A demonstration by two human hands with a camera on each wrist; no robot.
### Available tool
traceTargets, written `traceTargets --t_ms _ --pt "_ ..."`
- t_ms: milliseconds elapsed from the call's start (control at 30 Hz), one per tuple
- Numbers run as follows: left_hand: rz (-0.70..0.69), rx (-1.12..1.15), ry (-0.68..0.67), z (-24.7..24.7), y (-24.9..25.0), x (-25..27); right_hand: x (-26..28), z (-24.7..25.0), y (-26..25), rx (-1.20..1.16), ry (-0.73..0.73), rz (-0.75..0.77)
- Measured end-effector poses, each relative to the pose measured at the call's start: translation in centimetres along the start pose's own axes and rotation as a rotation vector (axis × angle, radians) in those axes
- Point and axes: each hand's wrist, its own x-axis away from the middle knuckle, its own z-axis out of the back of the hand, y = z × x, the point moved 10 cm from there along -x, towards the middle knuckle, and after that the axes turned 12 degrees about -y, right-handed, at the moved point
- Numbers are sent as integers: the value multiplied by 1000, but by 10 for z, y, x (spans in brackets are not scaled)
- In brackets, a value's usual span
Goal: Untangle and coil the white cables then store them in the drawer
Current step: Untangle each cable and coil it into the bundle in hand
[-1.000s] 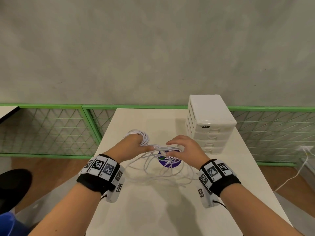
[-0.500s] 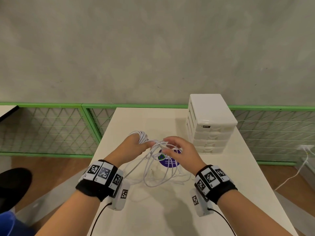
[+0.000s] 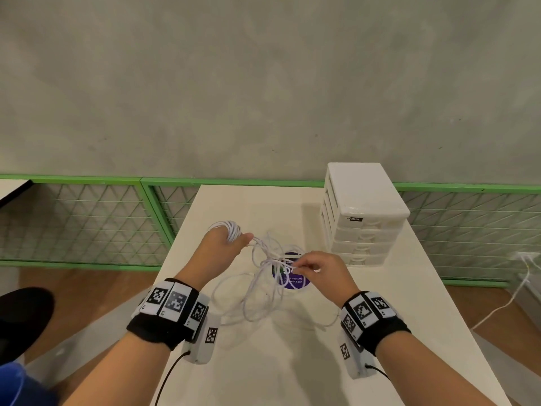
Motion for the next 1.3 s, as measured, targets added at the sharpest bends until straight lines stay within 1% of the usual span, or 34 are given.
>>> traceTargets --t_ms 67,167,300,400,500,567,633,667,733,833,900,967,1000,1033,1100,1133,1167,1200,1300 --pt "1 16 7 3 -3 -1 4 6 24 23 6 -97" --pt "-4 9 -19 -2 -3 0 11 15 46 122 28 -208" --pt "-2 13 33 4 -3 -1 18 28 65 260 13 -334" --pt "2 54 70 15 -11 -3 30 43 91 252 8 -467" --pt "14 68 96 22 -16 -4 38 49 107 264 4 -525" --pt "29 78 122 21 -17 -4 39 42 109 243 -30 -509" --pt "38 102 137 19 -16 -4 37 28 107 188 -85 -452" --pt "36 111 137 18 -17 -5 37 25 104 159 -88 -422" --pt "31 107 134 17 -16 -5 36 31 94 65 -6 -367" --pt "35 108 134 14 -14 -4 31 51 62 -81 201 -257" --pt "36 102 132 10 -9 -2 26 59 24 -95 307 -119" --pt "28 83 122 3 -4 -2 22 62 -20 -44 346 29" --pt "22 77 117 1 -3 -3 18 57 -40 -18 308 89" --pt "18 77 114 -2 -1 -3 11 47 -53 29 218 117" --pt "17 87 107 -5 1 -4 -3 11 -60 263 -42 67" --pt "18 93 101 -6 2 -4 -7 -4 -55 394 -128 43" --pt "13 94 98 -6 3 -4 -8 -13 -49 470 -153 39" --pt "8 84 98 -5 4 -3 -8 -15 -45 481 -131 47" --pt "11 40 122 2 1 1 -3 -7 -33 407 -54 47"
